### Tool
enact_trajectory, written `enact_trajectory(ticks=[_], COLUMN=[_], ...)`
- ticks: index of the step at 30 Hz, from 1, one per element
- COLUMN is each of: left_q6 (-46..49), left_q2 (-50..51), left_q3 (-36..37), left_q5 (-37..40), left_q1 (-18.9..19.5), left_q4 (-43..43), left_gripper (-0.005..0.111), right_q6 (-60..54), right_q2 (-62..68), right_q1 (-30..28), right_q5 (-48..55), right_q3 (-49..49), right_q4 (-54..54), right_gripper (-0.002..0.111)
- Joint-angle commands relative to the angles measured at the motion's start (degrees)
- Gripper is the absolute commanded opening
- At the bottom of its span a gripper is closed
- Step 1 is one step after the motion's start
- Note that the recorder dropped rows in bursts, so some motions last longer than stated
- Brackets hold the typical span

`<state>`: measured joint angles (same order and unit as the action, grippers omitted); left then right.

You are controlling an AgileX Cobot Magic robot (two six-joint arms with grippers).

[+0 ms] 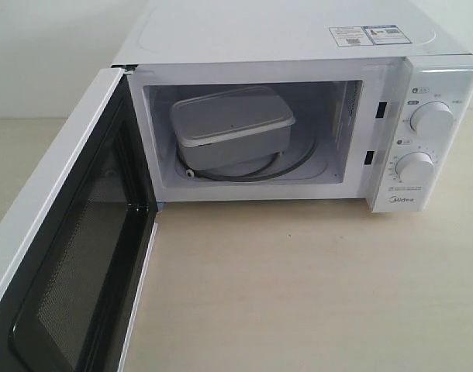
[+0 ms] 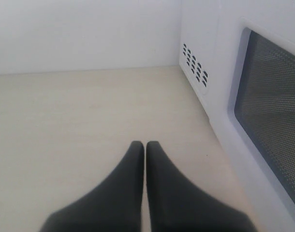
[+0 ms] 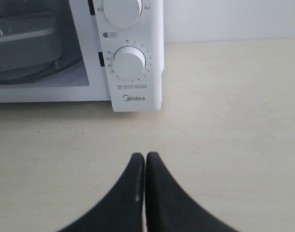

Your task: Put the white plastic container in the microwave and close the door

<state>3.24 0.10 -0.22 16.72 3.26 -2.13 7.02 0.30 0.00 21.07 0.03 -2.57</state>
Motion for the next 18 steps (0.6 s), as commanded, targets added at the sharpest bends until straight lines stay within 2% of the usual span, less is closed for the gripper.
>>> enact_trajectory(ticks=[1,7,9,14,18], left_q6=[-0.9,-8.0,-10.8,-10.9,-10.9], left_q2=[-0.1,-0.1,-0.1,-0.1,-0.1], left_q3=[-2.2,-16.6,-22.1,-32.3,-33.3], left_q5=[1.1,12.7,16.7,28.9,25.4], left_q1=[0.2,0.2,0.2,0.2,0.2], left_q4=[-0.4,-0.8,-3.8,-7.9,-8.6], left_gripper=[0.004,0.004,0.004,0.004,0.004], right_q6=[0.0,0.0,0.0,0.0,0.0], right_q2=[-0.3,-0.3,-0.3,-0.3,-0.3], right_q1=[-0.1,-0.1,-0.1,-0.1,-0.1], right_q5=[0.0,0.0,0.0,0.0,0.0], right_q3=[0.0,0.0,0.0,0.0,0.0], right_q4=[-0.4,-0.4,-0.4,-0.4,-0.4], right_gripper=[0.0,0.0,0.0,0.0,0.0])
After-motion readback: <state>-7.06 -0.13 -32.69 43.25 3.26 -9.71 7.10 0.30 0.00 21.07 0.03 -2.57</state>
